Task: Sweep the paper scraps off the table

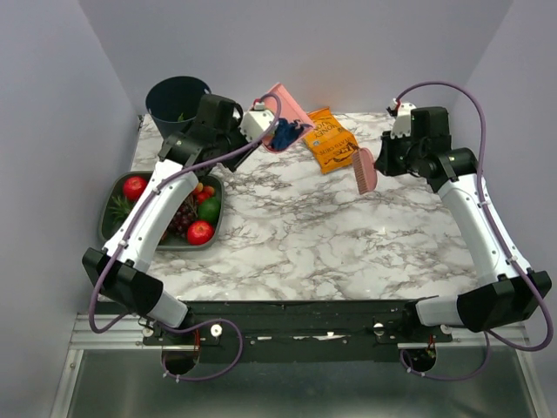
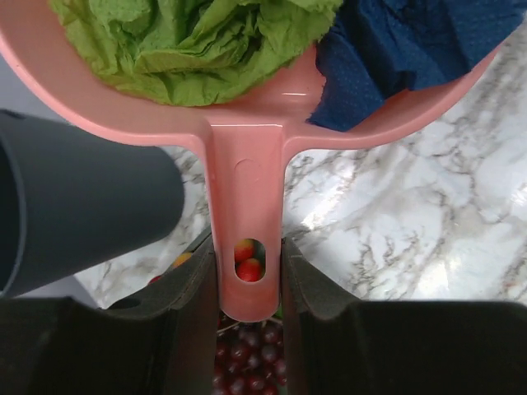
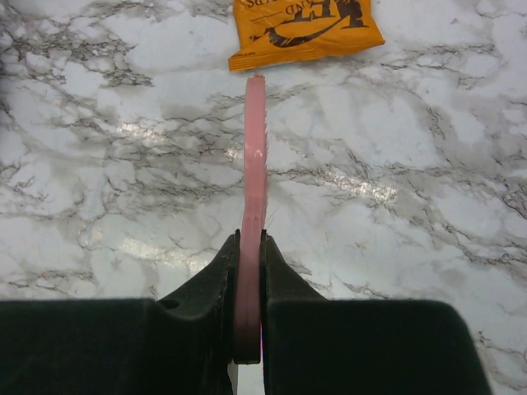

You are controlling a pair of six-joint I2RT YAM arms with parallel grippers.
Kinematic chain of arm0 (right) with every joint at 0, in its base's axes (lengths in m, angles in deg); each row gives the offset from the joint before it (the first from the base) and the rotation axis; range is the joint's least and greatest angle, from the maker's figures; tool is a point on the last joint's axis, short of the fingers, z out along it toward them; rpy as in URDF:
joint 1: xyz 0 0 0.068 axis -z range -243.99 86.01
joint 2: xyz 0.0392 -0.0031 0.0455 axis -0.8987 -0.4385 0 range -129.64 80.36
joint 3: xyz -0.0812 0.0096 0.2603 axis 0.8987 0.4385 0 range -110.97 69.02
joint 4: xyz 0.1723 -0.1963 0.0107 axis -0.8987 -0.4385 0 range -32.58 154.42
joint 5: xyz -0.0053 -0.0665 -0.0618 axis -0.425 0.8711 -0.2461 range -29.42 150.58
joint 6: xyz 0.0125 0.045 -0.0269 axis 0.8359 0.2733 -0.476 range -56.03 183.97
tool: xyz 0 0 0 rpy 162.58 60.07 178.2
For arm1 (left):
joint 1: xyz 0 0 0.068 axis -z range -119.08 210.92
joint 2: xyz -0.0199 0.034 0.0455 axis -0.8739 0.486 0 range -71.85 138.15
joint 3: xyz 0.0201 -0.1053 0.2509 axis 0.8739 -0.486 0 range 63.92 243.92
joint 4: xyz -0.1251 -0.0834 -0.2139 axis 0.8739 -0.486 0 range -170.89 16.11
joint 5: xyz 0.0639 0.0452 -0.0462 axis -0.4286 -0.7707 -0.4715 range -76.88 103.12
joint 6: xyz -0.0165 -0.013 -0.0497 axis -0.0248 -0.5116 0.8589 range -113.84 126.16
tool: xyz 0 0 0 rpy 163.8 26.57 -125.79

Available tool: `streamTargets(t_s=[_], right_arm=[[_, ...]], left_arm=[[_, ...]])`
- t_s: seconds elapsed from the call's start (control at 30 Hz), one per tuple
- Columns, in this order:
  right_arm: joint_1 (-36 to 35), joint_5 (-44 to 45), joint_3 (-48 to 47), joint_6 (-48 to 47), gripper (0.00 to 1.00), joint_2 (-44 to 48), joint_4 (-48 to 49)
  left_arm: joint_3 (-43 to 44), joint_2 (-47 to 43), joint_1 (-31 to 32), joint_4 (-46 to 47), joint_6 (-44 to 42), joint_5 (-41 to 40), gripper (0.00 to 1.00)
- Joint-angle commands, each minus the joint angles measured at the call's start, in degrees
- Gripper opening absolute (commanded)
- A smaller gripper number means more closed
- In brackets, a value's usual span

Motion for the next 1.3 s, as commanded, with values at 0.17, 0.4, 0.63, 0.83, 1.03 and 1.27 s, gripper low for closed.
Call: streamTargets(t_s=[0.17, 0.4, 0.63, 0.83, 1.03, 1.27], right_arm=[[0.4, -3.6, 2.9, 2.7, 0.01, 0.9, 1.3], [0.5, -5.2, 4.2, 3.1, 0.00, 0.8, 1.4], [1.0, -5.8, 6.9, 3.4, 0.00, 2.9, 1.6], [1.9, -6.9, 9.9, 3.6, 0.01, 4.0, 1.9], [3.5, -6.0, 11.2, 2.7, 0.01, 5.2, 2.4], [5.0, -6.7, 13.7, 3.2, 0.00, 6.5, 2.6]], left_arm=[[17.6, 7.3, -7.5, -11.3, 0.1, -13.2, 0.00], [27.3, 10.9, -16.6, -12.5, -1.0, -16.8, 0.00], [36.3, 17.5, -25.3, -14.9, -2.9, -19.0, 0.00], [39.6, 21.5, -30.9, -13.0, -10.2, -23.2, 0.00], [39.5, 24.0, -30.9, -7.6, -18.9, -30.0, 0.00], [40.5, 27.0, -31.5, -2.8, -28.0, -35.4, 0.00]])
